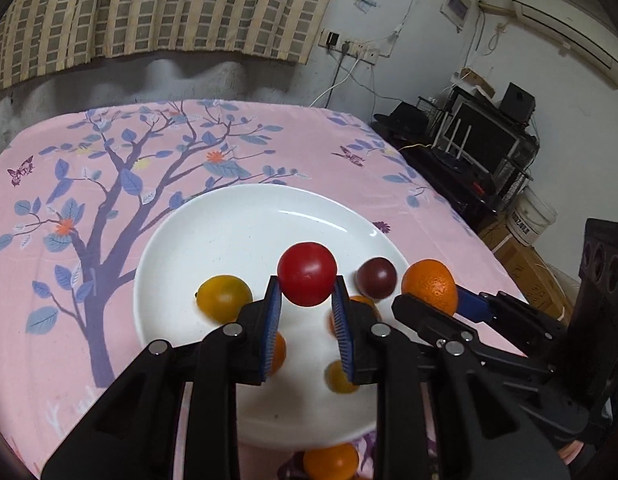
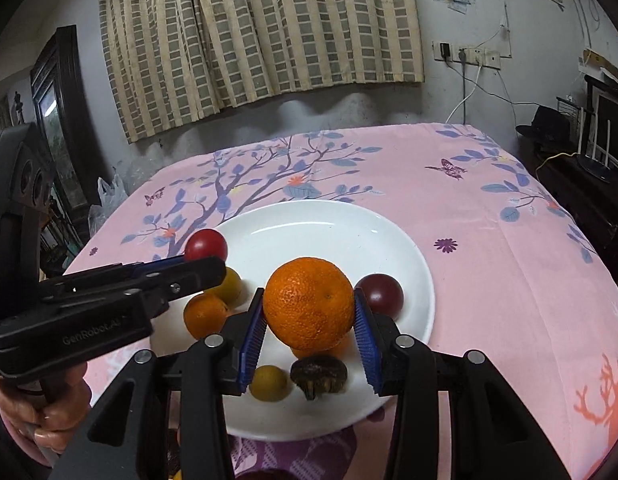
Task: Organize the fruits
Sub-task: 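Place the tomato and mandarin on the white plate, opening both grippers, then grasp a dark red plum with the right gripper while the left grasps a mangosteen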
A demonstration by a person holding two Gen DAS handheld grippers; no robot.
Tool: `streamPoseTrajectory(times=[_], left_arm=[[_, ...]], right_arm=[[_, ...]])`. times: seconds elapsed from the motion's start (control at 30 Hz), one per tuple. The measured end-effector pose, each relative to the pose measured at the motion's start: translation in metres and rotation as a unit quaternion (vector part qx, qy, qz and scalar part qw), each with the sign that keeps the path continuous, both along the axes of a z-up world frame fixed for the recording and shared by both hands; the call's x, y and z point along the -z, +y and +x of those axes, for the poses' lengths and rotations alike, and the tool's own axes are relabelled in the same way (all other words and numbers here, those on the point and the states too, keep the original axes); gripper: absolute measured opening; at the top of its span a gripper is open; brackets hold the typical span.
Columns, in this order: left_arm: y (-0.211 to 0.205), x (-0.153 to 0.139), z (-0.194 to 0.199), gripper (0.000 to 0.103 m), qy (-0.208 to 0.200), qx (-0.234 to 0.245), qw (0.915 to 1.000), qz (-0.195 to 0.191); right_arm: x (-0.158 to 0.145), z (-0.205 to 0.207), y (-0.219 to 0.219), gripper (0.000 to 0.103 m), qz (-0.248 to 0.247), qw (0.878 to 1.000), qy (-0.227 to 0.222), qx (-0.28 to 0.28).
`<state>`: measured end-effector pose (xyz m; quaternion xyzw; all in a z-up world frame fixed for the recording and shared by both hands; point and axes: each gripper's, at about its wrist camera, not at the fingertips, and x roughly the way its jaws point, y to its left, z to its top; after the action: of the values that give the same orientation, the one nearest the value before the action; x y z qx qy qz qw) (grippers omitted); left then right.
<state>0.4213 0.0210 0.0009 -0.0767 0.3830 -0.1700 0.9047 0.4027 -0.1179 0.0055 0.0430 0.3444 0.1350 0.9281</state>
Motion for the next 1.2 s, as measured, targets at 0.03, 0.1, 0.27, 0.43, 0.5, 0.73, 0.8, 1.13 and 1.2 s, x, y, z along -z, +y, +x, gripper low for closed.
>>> streamPoseTrajectory(times=[0.03,0.1,0.27,0.43,0.5,0.73,0.8,1.13,1.2], left_arm=[[0.0,0.002,0.002,0.029,0.002,-0.004,1.0,0.008],[0.0,0.001,0.001,0.052,-0.009,-0.021,0.9995,0.024],[0.016,-0.016,-0.022,0.093,-0.036,-0.062,0.997,0.029],[0.026,-0.027,-0.053,0.098,-0.04,-0.077,0.9956,0.035],[0.028,-0.025,-0.068,0.098,-0.037,-0.079,0.9954,0.039],[0.034,-0.003,-0.123,0.098,-0.03,-0.067,0.9942,0.079],[0.037,0.002,-0.14,0.098,-0.038,-0.061,0.9927,0.098],[0.054,0.019,-0.167,0.098,-0.034,-0.101,0.9834,0.147],[0.053,0.019,-0.168,0.098,-0.038,-0.105,0.9812,0.157]], right_arm=[[0.001,0.001,-0.001,0.051,0.001,1.0,0.002,-0.002],[-0.001,-0.002,-0.006,0.06,0.007,1.0,-0.004,0.007],[-0.015,-0.023,-0.019,0.067,0.032,0.999,-0.021,0.013],[-0.014,-0.062,-0.024,0.07,0.027,0.999,-0.037,0.012],[-0.01,-0.081,-0.029,0.07,0.026,0.999,-0.036,0.014],[0.01,-0.144,-0.051,0.07,0.003,0.997,-0.015,0.081],[0.014,-0.158,-0.052,0.07,-0.002,0.995,-0.007,0.1],[0.05,-0.209,-0.035,0.07,0.017,0.995,0.085,0.059],[0.052,-0.215,-0.024,0.067,-0.004,0.995,0.088,0.045]])
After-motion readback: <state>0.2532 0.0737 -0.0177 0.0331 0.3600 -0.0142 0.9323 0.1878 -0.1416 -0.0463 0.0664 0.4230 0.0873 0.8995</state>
